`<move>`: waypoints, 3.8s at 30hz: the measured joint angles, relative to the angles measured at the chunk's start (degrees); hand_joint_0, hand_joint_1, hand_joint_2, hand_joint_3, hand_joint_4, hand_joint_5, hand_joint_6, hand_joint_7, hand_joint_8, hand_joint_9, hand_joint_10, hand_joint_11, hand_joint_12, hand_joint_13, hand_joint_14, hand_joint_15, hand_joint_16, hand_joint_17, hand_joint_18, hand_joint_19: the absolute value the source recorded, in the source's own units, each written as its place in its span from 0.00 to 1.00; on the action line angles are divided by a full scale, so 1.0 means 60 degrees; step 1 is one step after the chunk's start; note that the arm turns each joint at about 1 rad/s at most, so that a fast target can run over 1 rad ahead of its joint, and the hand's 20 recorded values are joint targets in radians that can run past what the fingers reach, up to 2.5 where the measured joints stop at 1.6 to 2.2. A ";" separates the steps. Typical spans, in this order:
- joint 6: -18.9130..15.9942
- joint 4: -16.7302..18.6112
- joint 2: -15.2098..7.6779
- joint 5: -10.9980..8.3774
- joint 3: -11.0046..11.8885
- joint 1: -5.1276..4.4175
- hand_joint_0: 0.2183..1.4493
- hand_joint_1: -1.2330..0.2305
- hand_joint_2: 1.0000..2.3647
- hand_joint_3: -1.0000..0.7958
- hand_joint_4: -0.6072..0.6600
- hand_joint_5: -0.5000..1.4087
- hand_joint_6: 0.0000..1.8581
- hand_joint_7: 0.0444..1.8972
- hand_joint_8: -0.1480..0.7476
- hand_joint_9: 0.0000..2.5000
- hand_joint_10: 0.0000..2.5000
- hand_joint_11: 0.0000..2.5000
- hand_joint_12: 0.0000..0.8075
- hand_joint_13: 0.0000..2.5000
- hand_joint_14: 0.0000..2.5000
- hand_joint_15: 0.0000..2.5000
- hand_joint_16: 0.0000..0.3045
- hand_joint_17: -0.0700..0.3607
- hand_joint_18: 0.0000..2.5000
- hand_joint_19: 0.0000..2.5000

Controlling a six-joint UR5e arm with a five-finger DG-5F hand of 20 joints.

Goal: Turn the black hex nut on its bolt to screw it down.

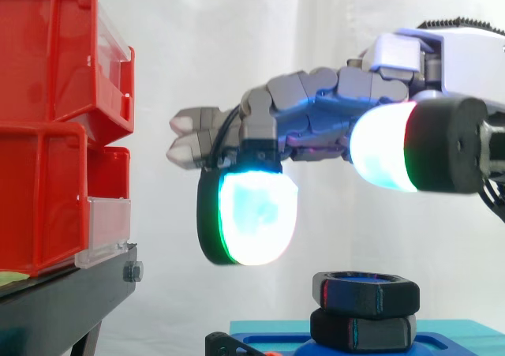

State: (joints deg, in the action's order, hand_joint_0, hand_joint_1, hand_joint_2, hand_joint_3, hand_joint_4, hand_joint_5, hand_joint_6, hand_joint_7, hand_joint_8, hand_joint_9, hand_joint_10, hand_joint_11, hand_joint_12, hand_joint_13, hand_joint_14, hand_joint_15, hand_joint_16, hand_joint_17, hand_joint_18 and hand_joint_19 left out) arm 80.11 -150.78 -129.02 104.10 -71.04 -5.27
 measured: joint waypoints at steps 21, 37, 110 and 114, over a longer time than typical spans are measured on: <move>-0.0007 -0.0098 0.0000 -0.0114 -0.0245 0.0083 0.22 0.63 0.00 0.28 0.69 0.21 0.27 0.74 0.47 0.12 0.00 0.00 0.43 0.03 0.00 0.00 0.16 0.42 0.06 0.05; -0.0006 -0.0118 0.0000 0.0082 -0.0246 0.0236 0.22 0.62 0.00 0.28 0.69 0.20 0.30 0.71 0.47 0.13 0.00 0.00 0.43 0.03 0.00 0.00 0.16 0.42 0.06 0.05; -0.0156 -0.0494 -0.0410 0.0073 0.0318 0.0066 0.23 0.62 0.00 0.28 0.69 0.20 0.32 0.68 0.46 0.12 0.00 0.00 0.42 0.03 0.00 0.00 0.16 0.41 0.06 0.05; -0.0153 -0.0556 -0.0410 0.0080 0.0322 0.0101 0.24 0.61 0.00 0.28 0.68 0.19 0.36 0.64 0.46 0.13 0.00 0.00 0.41 0.03 0.00 0.00 0.15 0.41 0.06 0.05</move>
State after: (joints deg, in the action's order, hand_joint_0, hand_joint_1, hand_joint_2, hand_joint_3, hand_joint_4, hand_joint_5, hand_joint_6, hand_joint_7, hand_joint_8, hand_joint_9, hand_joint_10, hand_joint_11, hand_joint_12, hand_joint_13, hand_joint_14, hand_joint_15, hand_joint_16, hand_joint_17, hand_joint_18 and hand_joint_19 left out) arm 79.19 -154.11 -131.48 104.58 -69.10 -4.66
